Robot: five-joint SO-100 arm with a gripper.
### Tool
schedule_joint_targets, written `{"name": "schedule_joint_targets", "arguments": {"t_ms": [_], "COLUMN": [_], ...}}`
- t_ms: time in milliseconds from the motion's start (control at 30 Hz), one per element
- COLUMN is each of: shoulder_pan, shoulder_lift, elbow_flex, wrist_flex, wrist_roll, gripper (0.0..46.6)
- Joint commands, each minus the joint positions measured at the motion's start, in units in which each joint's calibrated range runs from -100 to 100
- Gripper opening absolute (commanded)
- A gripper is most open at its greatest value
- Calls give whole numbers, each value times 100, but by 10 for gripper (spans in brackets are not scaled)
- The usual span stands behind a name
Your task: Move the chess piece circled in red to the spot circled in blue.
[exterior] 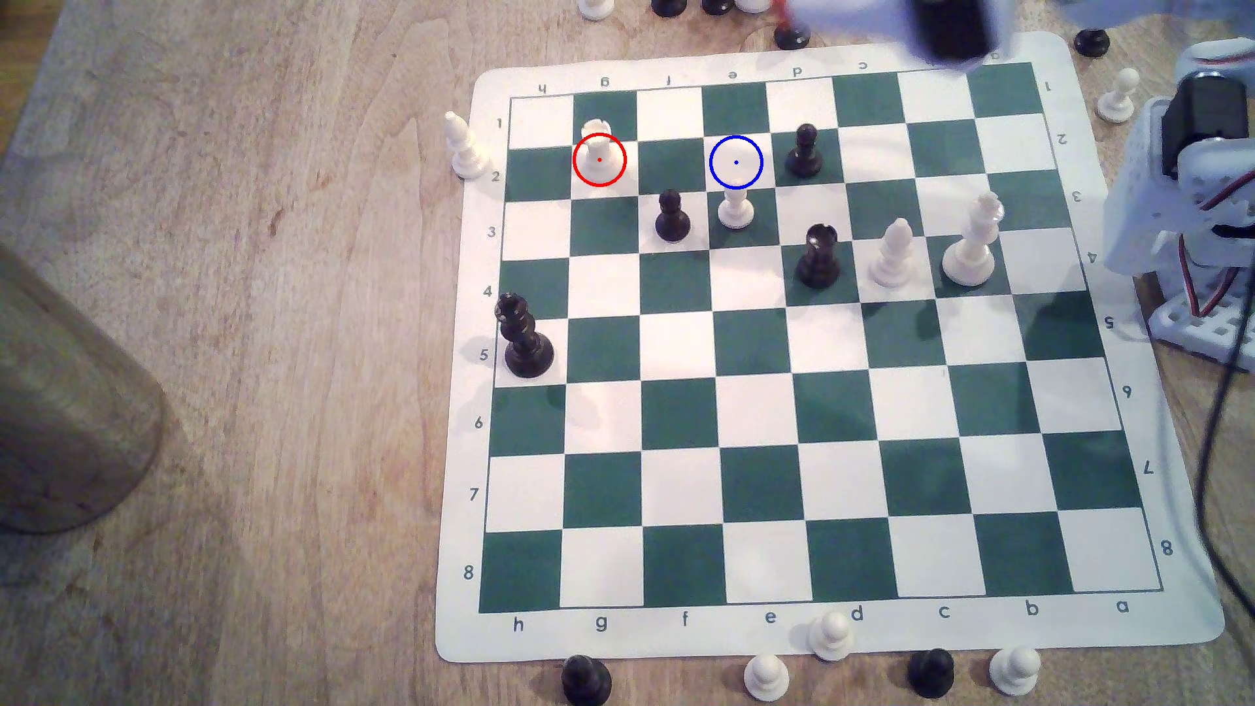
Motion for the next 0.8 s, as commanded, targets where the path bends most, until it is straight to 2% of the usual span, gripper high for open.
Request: {"name": "schedule_joint_targets", "arguments": {"t_ms": [0, 67, 200, 467, 767], "shoulder_pan": [96, 151, 198, 362, 456], "shoulder_lift": [1648, 2336, 3363, 5315, 6589], "elbow_flex": [-1580, -2087, -3048, -4544, -5270], "wrist_flex": [120, 178, 415, 513, 137], "wrist_roll": [-83, -293, -625, -860, -947], "gripper": [2, 60, 123, 147, 183]}}
